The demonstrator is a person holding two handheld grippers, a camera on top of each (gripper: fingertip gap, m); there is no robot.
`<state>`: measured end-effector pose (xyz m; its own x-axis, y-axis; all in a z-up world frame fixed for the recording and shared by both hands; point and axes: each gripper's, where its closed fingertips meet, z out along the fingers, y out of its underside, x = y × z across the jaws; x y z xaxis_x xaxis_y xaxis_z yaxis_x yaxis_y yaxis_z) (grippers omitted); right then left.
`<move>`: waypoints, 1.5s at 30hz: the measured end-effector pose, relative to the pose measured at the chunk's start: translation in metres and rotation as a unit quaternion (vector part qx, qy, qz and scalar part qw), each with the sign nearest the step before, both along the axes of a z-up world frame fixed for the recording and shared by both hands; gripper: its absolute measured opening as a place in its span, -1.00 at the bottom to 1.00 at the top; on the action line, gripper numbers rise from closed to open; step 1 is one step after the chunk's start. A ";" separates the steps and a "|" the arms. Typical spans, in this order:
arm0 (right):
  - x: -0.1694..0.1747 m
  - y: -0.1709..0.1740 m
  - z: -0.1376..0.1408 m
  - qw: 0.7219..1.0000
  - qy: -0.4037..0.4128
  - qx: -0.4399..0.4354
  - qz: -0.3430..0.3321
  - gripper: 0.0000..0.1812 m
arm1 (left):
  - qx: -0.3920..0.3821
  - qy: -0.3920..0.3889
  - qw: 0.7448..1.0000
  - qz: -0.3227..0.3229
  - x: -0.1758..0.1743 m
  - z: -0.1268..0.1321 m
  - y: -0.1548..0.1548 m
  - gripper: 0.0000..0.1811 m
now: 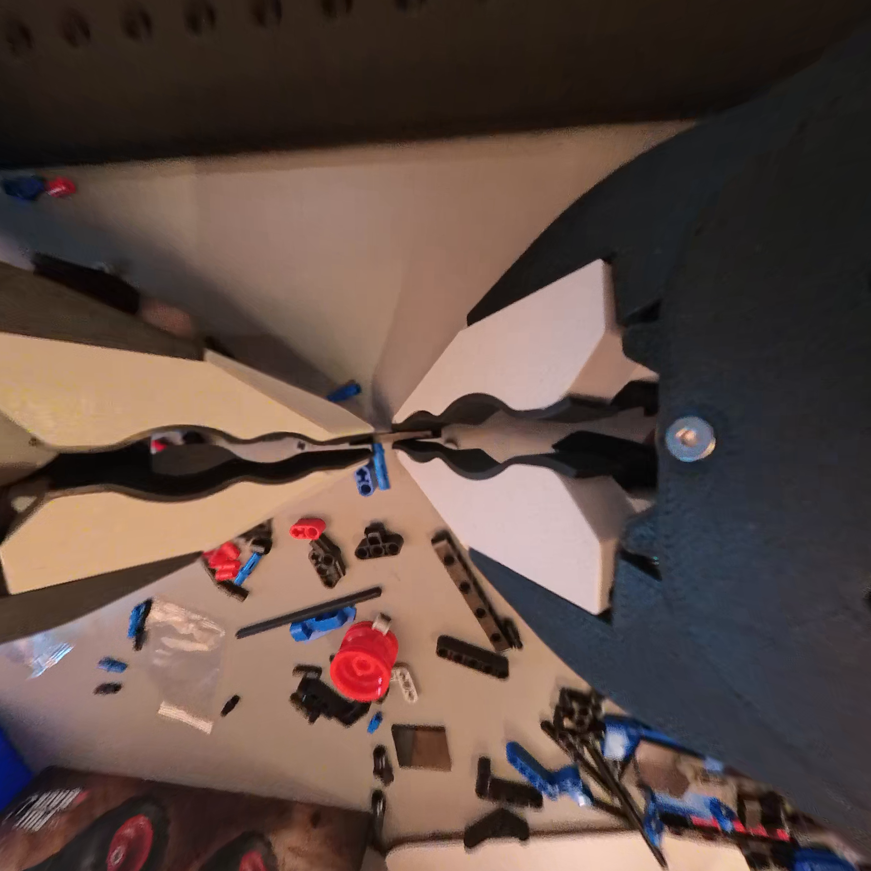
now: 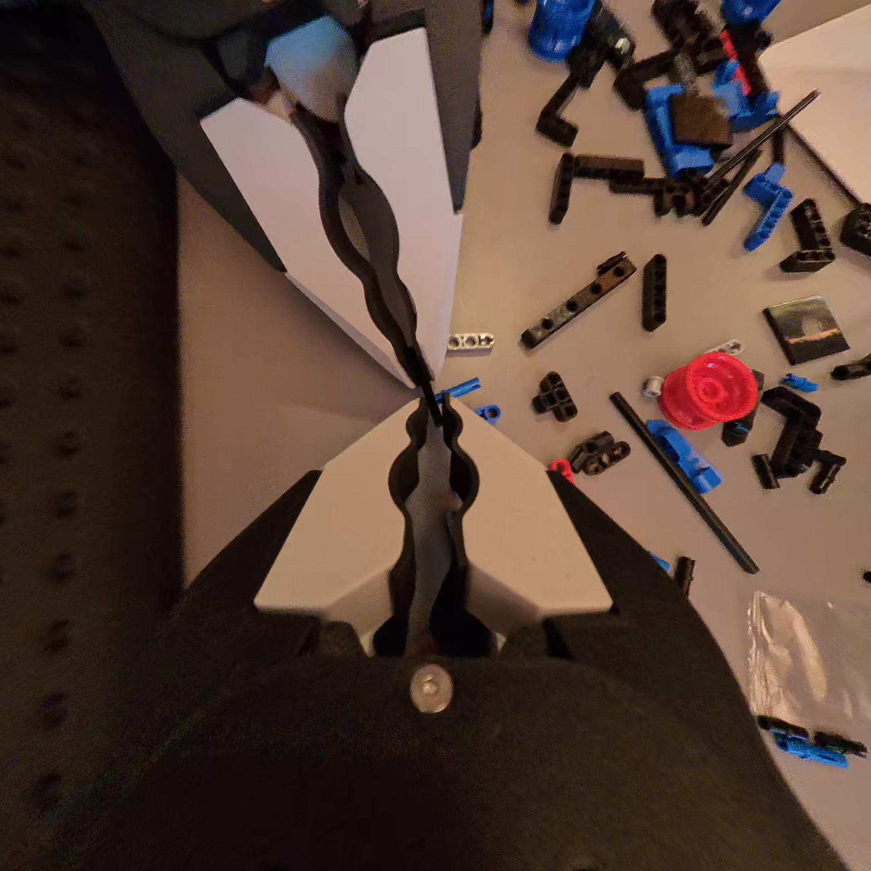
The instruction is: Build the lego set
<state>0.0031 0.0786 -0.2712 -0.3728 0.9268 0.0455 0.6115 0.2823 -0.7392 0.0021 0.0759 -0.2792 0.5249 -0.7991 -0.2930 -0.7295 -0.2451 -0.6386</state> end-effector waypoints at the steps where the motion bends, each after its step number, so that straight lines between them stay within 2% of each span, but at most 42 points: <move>1: 0.000 -0.001 0.009 1.000 0.015 -0.022 -0.003 -0.96 | 0.021 0.001 1.000 -0.009 0.000 0.007 0.000 -1.00; 4: -0.003 0.010 0.033 0.994 0.063 -0.083 -0.040 -0.94 | 0.097 0.032 0.994 -0.033 0.002 0.025 0.000 -1.00; 7: -0.003 0.014 0.036 0.986 0.057 -0.149 -0.058 -0.88 | 0.152 0.078 0.985 -0.035 0.004 0.031 0.004 -1.00; 13: -0.003 0.012 0.048 0.966 0.075 -0.238 -0.066 -0.97 | 0.221 0.128 0.966 -0.040 0.002 0.041 0.009 -1.00; 17: -0.003 0.011 0.052 0.954 0.078 -0.281 -0.062 -0.90 | 0.242 0.149 0.958 -0.041 0.003 0.044 0.011 -1.00; 19: -0.003 0.013 0.054 0.954 0.085 -0.280 -0.062 -0.97 | 0.250 0.150 0.956 -0.040 0.004 0.047 0.012 -1.00; 25: -0.007 0.015 0.069 0.956 0.124 -0.259 -0.065 -1.00 | 0.273 0.146 0.950 -0.023 0.002 0.058 0.015 -1.00; 28: -0.009 0.017 0.086 0.944 0.159 -0.280 -0.074 -1.00 | 0.280 0.070 0.957 0.002 -0.001 0.074 0.016 -0.99; 31: -0.011 0.016 0.091 0.937 0.159 -0.303 -0.076 -1.00 | 0.317 0.108 0.942 -0.007 0.001 0.081 0.014 -1.00; 34: -0.009 0.011 0.080 0.953 0.136 -0.260 -0.070 -1.00 | 0.309 0.154 0.938 -0.032 0.006 0.068 0.011 -0.99; 35: -0.009 0.010 0.080 0.957 0.139 -0.245 -0.067 -1.00 | 0.303 0.149 0.941 -0.033 0.007 0.067 0.010 -0.99; 38: -0.012 0.012 0.091 0.958 0.170 -0.219 -0.072 -1.00 | 0.271 0.062 0.961 0.001 0.003 0.077 0.012 -0.99; 40: -0.013 0.015 0.093 0.951 0.172 -0.246 -0.079 -1.00 | 0.281 0.071 0.957 0.009 0.001 0.080 0.013 -0.99; 41: -0.014 0.017 0.093 0.946 0.172 -0.262 -0.086 -1.00 | 0.282 0.086 0.955 -0.001 0.004 0.078 0.012 -0.99; 43: -0.013 0.032 0.107 0.927 0.197 -0.302 -0.103 -1.00 | 0.257 0.107 0.956 -0.090 0.033 0.053 -0.009 -1.00; 44: -0.011 0.037 0.109 0.930 0.196 -0.293 -0.102 -1.00 | 0.265 0.150 0.946 -0.111 0.041 0.042 -0.012 -1.00; 45: -0.010 0.037 0.106 0.938 0.187 -0.274 -0.100 -1.00 | 0.280 0.167 0.940 -0.101 0.039 0.045 -0.007 -0.99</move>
